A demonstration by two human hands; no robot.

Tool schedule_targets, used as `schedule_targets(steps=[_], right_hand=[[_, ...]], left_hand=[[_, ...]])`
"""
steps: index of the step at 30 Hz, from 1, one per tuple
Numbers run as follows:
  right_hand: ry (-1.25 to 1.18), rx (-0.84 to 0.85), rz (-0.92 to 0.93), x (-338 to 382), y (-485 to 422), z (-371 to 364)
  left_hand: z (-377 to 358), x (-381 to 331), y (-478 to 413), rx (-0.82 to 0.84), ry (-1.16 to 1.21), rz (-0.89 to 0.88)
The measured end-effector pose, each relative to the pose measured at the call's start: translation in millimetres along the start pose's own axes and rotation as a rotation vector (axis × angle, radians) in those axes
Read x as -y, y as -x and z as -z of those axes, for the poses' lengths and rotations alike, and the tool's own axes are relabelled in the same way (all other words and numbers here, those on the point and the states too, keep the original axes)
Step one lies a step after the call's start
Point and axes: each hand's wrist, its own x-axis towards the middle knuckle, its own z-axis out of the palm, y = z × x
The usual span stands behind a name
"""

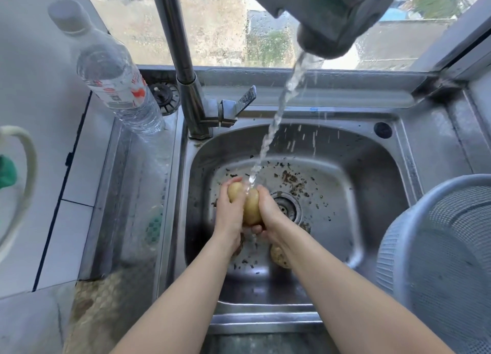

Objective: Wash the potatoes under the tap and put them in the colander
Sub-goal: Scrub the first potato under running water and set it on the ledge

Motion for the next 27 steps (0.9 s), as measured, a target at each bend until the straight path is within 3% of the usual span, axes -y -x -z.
schedule_targets(steps=[2,5,7,12,14,17,19,24,27], right_hand=[[0.092,-0.02,0.033,4.6,2.9,-1.2],[0.181,0.028,0.201,-1.0,-0.1,-6.1],[0.191,0.008,0.336,-8.4,-2.0,-9.9],[0.027,-0.251,0.304,-10.6,-5.3,-12.5],[0.063,-0.236,0.352,-12.3,-4.4,-12.0],[0.133,-0.074,0.508,-19.1,2.0,-15.1],[0.112,-0.051,0.526,-20.5,0.8,-16.0],[0.176,-0.329,0.514,-9.5,-3.3,-12.2],[0.197,-0.364,0.543,-9.4,1.3,-5.5]], left_hand=[[1.1,6.2,-0.8,-0.027,-0.02,-0.044],[-3.6,2.5,-5.4,-0.268,0.149,0.093],[-4.5,1.5,-6.9,-0.319,0.233,0.161],[-1.7,13.6,-6.6,-0.053,-0.069,0.108],[-3.8,11.8,-7.7,-0.119,-0.035,0.109],[-2.6,-0.4,-12.5,-0.307,0.132,0.196],[-1.1,-1.5,-14.6,-0.305,0.032,0.15],[-0.7,1.0,-10.2,-0.15,-0.37,0.126],[2.8,-2.1,-14.9,-0.191,-0.278,0.16]])
